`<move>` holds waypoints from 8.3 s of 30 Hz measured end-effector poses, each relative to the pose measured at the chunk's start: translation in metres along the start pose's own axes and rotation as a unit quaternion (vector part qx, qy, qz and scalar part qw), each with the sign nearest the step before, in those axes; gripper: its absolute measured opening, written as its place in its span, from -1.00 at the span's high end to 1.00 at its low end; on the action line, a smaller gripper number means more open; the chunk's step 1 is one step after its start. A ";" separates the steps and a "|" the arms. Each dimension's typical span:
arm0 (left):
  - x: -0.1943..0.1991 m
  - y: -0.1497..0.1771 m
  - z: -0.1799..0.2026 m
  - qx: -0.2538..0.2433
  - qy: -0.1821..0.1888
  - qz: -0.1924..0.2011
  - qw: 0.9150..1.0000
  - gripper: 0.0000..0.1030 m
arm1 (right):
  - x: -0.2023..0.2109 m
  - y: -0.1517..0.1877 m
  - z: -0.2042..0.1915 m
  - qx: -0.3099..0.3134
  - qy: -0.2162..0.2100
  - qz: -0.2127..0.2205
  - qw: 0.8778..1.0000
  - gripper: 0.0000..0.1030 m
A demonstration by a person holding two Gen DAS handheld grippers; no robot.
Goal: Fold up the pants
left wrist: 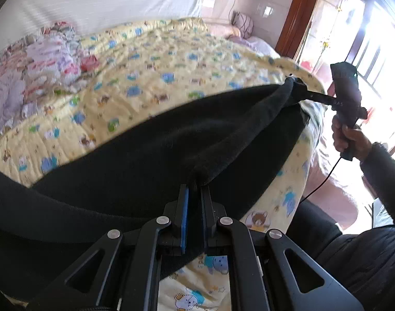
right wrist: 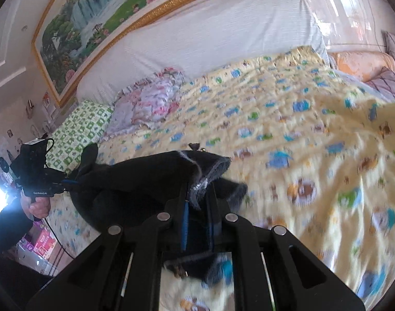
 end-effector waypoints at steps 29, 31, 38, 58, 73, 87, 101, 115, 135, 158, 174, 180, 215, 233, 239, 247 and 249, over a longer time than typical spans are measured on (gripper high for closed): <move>0.055 0.047 -0.066 0.177 -0.014 0.083 0.981 -0.11 | 0.018 -0.006 -0.071 -0.003 -0.054 0.025 0.998 -0.17; 0.062 0.051 -0.086 0.211 -0.021 0.091 0.973 -0.11 | 0.001 -0.013 -0.090 0.010 -0.079 0.015 0.997 -0.17; 0.084 0.064 -0.139 0.280 -0.054 0.109 0.952 -0.15 | -0.054 -0.025 -0.145 0.041 -0.137 -0.033 0.989 -0.17; 0.115 0.019 -0.301 0.283 -0.117 0.047 0.951 -0.47 | -0.187 -0.047 -0.244 0.041 -0.245 -0.184 0.951 -0.20; 0.050 0.007 -0.360 0.270 -0.041 -0.055 0.960 -0.45 | -0.260 -0.037 -0.277 0.035 -0.273 -0.275 0.921 -0.21; 0.120 0.035 -0.313 0.231 -0.083 0.049 0.968 0.93 | -0.252 -0.035 -0.309 0.118 -0.246 -0.247 0.930 0.86; 0.153 0.139 -0.269 0.318 -0.046 0.139 0.937 0.94 | -0.225 0.008 -0.356 0.235 -0.229 -0.246 0.912 0.86; 0.130 0.209 -0.284 0.420 -0.025 0.156 0.894 0.91 | -0.233 0.029 -0.367 0.240 -0.247 -0.272 0.898 0.77; 0.132 0.209 -0.270 0.491 -0.033 0.179 0.852 -0.06 | -0.241 -0.069 -0.312 0.122 -0.169 -0.205 0.956 0.16; 0.088 0.189 -0.298 0.482 0.012 0.208 0.851 0.53 | -0.321 -0.041 -0.299 0.137 -0.115 -0.299 0.937 0.16; 0.168 0.191 -0.250 0.444 -0.058 0.291 0.845 0.62 | -0.302 -0.095 -0.313 0.135 -0.112 -0.192 0.966 0.81; 0.141 0.209 -0.284 0.470 -0.090 0.228 0.848 0.61 | -0.341 -0.091 -0.333 0.131 -0.126 -0.207 0.961 0.79; 0.080 0.025 -0.072 0.197 -0.011 0.149 0.969 -0.28 | -0.039 0.002 -0.108 -0.093 0.010 -0.043 0.995 0.15; 0.007 -0.079 0.021 0.028 0.029 0.055 0.998 -0.38 | -0.017 0.028 -0.049 -0.215 -0.009 -0.013 0.977 0.06; -0.012 -0.113 0.027 -0.004 0.036 0.027 0.999 -0.42 | -0.023 0.026 -0.038 -0.250 -0.031 0.005 0.968 -0.14; -0.051 -0.150 0.057 -0.072 0.047 -0.027 0.996 -0.42 | -0.018 0.028 -0.034 -0.231 -0.018 0.018 0.973 0.81; -0.058 -0.157 0.067 -0.093 0.046 -0.035 0.994 -0.42 | -0.011 0.032 -0.036 -0.227 -0.023 0.025 0.973 0.84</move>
Point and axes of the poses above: each gripper's, at about its wrist camera, not at the fingertips, and x roughly against the way its jaws point, z to its right, y to its underside, the point moved 4 cm from there along -x, roughly the way its jaws point, and after that the axes turned 10 degrees about -z, right-handed, at the moved point
